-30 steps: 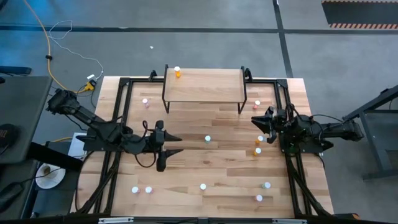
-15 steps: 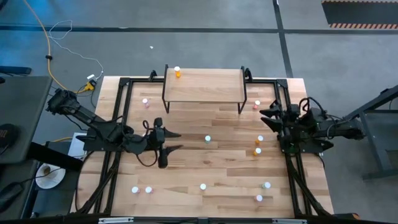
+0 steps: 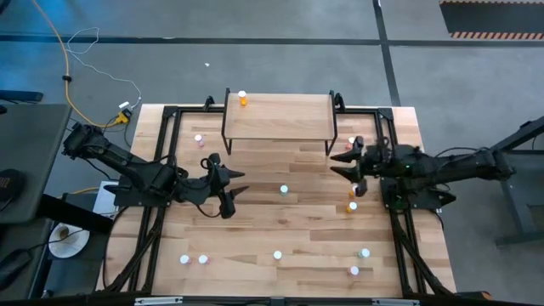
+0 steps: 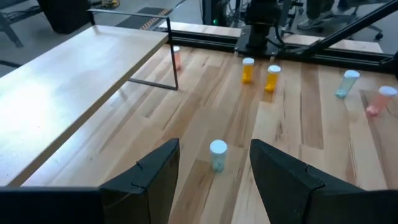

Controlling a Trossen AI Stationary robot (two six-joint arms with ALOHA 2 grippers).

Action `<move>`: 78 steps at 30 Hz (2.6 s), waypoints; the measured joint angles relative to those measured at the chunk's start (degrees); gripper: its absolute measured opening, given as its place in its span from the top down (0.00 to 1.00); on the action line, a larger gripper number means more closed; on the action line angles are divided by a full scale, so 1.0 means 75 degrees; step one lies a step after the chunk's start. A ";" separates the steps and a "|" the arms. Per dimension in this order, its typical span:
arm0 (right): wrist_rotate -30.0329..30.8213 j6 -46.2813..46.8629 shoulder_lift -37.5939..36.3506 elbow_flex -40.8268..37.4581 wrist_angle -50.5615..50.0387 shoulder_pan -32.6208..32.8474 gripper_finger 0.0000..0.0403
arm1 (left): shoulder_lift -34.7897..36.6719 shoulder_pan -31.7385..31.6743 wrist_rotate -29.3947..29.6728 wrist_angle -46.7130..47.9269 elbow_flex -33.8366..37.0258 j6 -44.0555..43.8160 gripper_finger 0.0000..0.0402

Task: Pick and place medicine bottles onto shelf by color
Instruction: Put the top right blue pill bottle on the shelf

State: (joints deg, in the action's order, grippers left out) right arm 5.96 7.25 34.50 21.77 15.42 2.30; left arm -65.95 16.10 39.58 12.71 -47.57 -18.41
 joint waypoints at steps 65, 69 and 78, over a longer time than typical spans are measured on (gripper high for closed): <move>-0.0221 -0.0627 0.8515 0.2210 0.2009 -0.0003 0.62 | -0.0006 -0.1591 -0.0278 0.0321 0.0000 0.1011 0.53; -0.0221 -0.0627 0.8515 0.2210 0.1942 -0.0003 0.62 | -0.0006 -0.1591 -0.0278 0.0321 0.0000 0.1002 0.53; -0.0221 -0.0572 0.8515 0.2204 0.1711 -0.0003 0.62 | -0.0006 -0.1594 -0.0277 0.0321 0.0000 0.0999 0.53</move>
State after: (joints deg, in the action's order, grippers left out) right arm 4.29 2.96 98.37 38.31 28.25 2.28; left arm -66.00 4.14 37.50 15.12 -47.57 -10.92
